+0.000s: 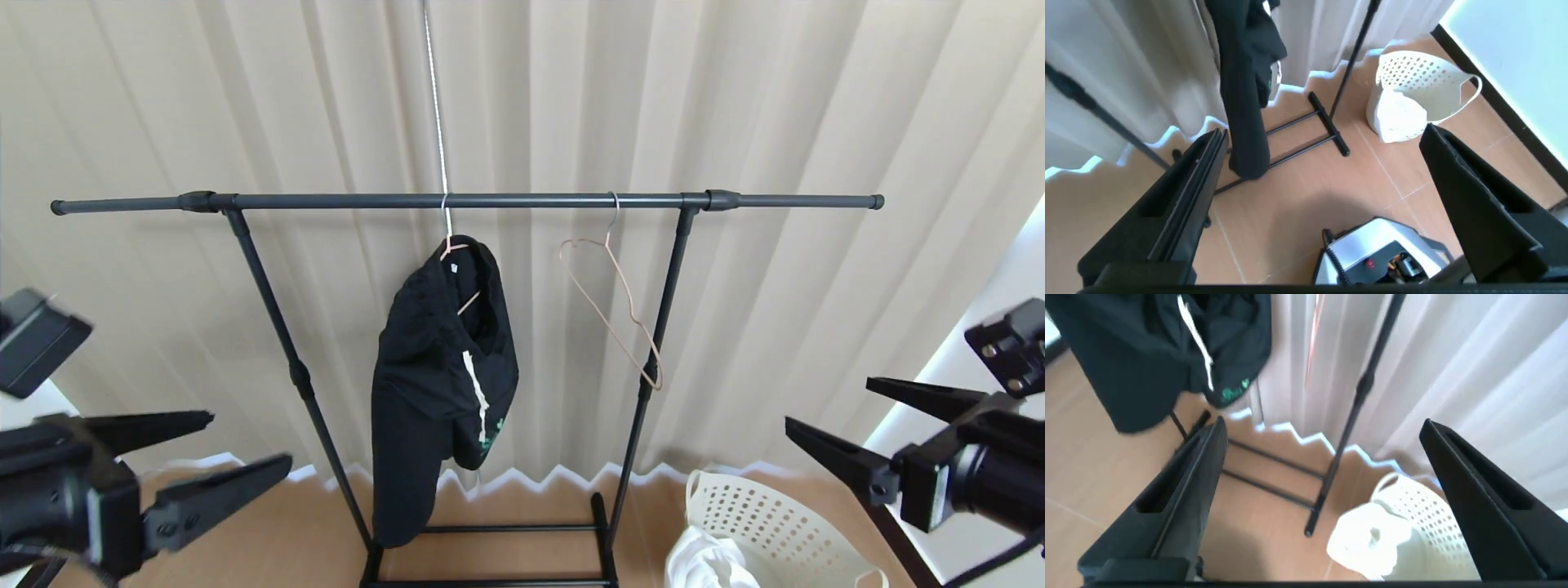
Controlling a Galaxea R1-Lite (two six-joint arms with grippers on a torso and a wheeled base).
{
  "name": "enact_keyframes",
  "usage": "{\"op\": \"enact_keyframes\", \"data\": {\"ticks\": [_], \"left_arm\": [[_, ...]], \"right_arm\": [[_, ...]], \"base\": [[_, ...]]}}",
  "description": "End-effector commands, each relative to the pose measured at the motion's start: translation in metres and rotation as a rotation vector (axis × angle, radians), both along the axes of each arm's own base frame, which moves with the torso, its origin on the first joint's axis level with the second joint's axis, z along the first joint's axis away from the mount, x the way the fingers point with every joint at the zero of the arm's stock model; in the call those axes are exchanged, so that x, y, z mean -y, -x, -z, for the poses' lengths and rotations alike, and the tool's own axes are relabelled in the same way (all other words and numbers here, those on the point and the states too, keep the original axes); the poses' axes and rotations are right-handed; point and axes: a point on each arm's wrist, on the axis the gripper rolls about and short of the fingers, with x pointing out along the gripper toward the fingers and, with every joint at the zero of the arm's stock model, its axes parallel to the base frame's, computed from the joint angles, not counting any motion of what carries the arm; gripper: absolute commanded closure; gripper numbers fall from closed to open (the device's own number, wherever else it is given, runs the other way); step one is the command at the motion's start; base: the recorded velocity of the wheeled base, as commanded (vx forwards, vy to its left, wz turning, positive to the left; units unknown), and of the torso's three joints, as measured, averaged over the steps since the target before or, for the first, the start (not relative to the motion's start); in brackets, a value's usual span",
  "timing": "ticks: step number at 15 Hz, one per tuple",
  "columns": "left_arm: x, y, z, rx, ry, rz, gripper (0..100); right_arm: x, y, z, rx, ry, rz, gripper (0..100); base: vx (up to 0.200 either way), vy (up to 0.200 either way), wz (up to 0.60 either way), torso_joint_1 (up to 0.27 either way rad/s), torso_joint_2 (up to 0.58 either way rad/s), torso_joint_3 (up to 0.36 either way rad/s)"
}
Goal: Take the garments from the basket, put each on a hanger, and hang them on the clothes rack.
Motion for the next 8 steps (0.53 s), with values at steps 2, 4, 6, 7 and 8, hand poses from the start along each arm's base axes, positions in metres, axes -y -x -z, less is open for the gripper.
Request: {"op": "enact_keyframes", "data": {"ticks": [2, 4, 6, 7, 8], "left_arm": [[-0.019, 0.069, 0.039, 0.102, -0.002, -0.022, 0], [-0.023, 0.083, 0.062, 0.09, -0.007, -0.031, 0], [-0.026, 0.094, 0.077, 0.108, -0.003, -0.051, 0], [-0.027, 0.098, 0.082, 0.111, -0.003, -0.056, 0], [-0.028, 0.1, 0.087, 0.11, -0.002, -0.06, 0]], "right_arm": [[0.017, 0.046, 0.034, -0.013, 0.035, -0.007, 0], [0.026, 0.062, 0.053, -0.041, 0.036, -0.007, 0], [0.034, 0.075, 0.07, -0.07, 0.051, -0.011, 0], [0.036, 0.078, 0.076, -0.085, 0.061, -0.012, 0], [0.038, 0.082, 0.082, -0.093, 0.065, -0.012, 0]], "base": [[0.0, 0.0, 0.0, 0.0, 0.0, 0.0], [0.0, 0.0, 0.0, 0.0, 0.0, 0.0], [0.0, 0.0, 0.0, 0.0, 0.0, 0.0], [0.0, 0.0, 0.0, 0.0, 0.0, 0.0], [0.0, 0.0, 0.0, 0.0, 0.0, 0.0]]}}
